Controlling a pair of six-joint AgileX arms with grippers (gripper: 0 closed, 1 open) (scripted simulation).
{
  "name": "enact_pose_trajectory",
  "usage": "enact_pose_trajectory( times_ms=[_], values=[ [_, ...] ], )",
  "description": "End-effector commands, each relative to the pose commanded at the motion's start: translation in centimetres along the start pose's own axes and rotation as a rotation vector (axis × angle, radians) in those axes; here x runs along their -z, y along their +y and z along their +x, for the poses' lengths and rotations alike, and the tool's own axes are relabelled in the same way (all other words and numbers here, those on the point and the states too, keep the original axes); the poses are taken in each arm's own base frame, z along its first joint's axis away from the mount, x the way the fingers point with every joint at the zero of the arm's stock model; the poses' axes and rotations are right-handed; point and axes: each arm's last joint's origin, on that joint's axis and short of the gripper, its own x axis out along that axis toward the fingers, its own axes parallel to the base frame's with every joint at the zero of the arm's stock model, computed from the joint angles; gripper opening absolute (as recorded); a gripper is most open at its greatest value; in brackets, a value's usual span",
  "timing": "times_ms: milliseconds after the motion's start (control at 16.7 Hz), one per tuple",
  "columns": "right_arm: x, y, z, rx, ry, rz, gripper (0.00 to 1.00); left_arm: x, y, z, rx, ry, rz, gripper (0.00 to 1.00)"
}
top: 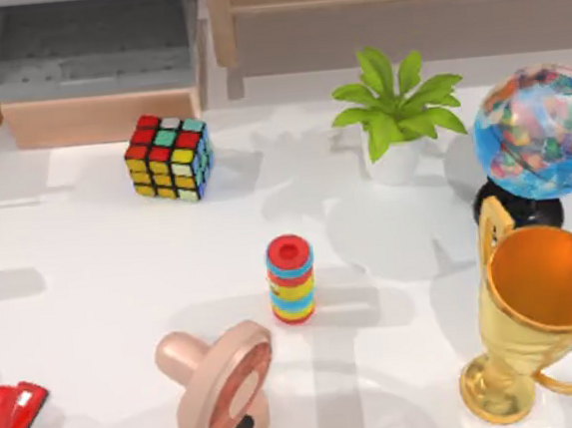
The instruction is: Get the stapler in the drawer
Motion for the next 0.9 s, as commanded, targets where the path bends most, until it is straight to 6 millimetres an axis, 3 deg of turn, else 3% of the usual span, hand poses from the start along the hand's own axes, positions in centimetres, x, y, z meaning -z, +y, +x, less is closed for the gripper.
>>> enact_pose_trajectory(
  times_ms=[120,480,780,900],
  values=[
    [0.0,0.0,0.0,0.0,0.0,0.0,1.0,0.0,0.1,-1.1,-0.007,0.001,0.006,0.0],
    [0.0,0.0,0.0,0.0,0.0,0.0,1.0,0.1,0.2,-1.6,-0.013,0.001,0.012,0.0],
    [0.0,0.0,0.0,0.0,0.0,0.0,1.0,0.0,-0.2,-6.5,-0.001,-0.001,0.002,0.0],
    [0.0,0.0,0.0,0.0,0.0,0.0,1.0,0.0,-0.1,-7.4,-0.007,0.0,0.007,0.0]
  ],
)
